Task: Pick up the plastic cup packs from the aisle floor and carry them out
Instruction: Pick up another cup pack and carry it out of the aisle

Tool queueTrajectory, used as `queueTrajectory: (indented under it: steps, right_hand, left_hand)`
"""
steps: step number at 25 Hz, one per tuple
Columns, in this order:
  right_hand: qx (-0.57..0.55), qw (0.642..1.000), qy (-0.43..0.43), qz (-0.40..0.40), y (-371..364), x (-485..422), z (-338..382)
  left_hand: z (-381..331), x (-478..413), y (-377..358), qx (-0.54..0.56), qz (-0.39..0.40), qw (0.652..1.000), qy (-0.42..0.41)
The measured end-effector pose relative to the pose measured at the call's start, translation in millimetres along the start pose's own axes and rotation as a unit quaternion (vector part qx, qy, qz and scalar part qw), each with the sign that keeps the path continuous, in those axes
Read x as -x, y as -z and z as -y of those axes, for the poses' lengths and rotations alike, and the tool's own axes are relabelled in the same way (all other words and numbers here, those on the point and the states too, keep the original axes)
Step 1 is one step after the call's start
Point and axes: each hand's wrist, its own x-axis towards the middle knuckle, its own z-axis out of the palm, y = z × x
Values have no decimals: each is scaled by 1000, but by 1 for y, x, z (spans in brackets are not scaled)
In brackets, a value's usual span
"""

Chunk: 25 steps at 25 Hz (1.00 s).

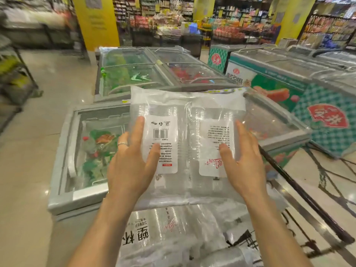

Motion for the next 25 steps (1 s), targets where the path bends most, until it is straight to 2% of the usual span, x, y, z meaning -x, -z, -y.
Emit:
queueTrajectory:
  steps: [5, 11, 19, 25]
  right_hand:
    - [-47, 990, 17, 131, -62, -29, -39]
    - [-57, 964, 2, 261, -143, 8, -75]
    - [-25, 938, -69, 339, -206, 64, -114]
    - [32, 936, -56, 347, -218, 66, -122]
  left_hand:
    - [28, 11, -35, -62, -23, 994, 89]
    - [89, 51, -65, -108, 21, 978, 177]
    - [156, 85, -114, -153, 118, 953, 234]
    - [165, 86, -119, -143, 135, 948, 251]
